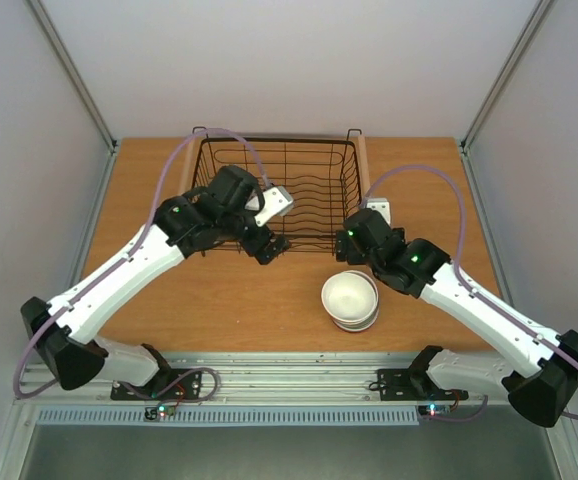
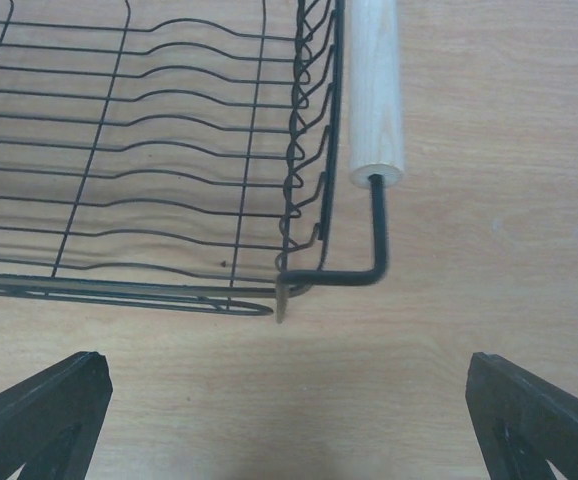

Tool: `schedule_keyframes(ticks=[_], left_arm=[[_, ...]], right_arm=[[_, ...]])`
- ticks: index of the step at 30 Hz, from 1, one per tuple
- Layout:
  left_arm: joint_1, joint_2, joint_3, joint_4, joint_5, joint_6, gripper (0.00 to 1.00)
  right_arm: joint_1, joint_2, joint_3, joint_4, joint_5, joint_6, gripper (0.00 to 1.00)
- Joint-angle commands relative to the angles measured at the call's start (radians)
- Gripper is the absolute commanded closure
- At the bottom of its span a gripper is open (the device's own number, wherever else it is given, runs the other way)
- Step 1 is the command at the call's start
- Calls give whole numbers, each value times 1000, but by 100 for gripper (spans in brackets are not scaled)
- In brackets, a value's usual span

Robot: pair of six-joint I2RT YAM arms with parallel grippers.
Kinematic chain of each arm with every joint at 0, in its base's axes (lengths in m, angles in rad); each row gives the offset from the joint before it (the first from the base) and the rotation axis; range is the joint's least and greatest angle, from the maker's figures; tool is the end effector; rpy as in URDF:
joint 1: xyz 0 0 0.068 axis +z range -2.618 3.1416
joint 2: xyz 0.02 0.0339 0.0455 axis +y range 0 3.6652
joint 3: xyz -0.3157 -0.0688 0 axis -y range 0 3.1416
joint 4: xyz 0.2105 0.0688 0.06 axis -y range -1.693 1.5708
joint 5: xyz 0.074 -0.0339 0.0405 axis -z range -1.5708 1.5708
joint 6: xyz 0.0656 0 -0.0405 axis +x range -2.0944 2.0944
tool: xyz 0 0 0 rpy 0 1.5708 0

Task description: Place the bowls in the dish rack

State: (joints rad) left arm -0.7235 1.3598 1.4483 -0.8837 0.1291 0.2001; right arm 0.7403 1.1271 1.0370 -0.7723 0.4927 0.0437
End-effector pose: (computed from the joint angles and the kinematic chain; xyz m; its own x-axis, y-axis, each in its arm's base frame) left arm 0.1860 -0.1755 0.4013 -0.3805 0.5991 -0.7044 0.8160 0.5760 0.0491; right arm 0.1577 0.1021 0.3394 -0.5761 -0.4743 -0.6657 -0.3422 0.8796 -0.3304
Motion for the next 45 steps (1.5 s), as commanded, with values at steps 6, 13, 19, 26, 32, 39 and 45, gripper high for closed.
schedule_keyframes(ticks=[6,13,19,26,32,39,45], left_arm=[[-192,148,59,-64,-27,-44,1],[-263,293,149,-95,-25,-62,6],[-270,365,193,-112,-21,-74,22],[-297,443,270,-157,2,-80,42],[-353,484,303,-182,-19,-75,45],[-366,488,284,-179,-46,-71,49],[-366,503,276,-184,-47,-71,57]], right_arm=[[-64,-120,131,-357,123,160,14],[-85,-179,87,-434,133,212,15],[-85,-221,39,-407,127,216,14],[-85,-225,12,-389,142,212,11],[-85,-220,-9,-375,147,217,10],[-85,-227,-23,-372,145,226,9],[-86,-222,-27,-372,141,234,9]])
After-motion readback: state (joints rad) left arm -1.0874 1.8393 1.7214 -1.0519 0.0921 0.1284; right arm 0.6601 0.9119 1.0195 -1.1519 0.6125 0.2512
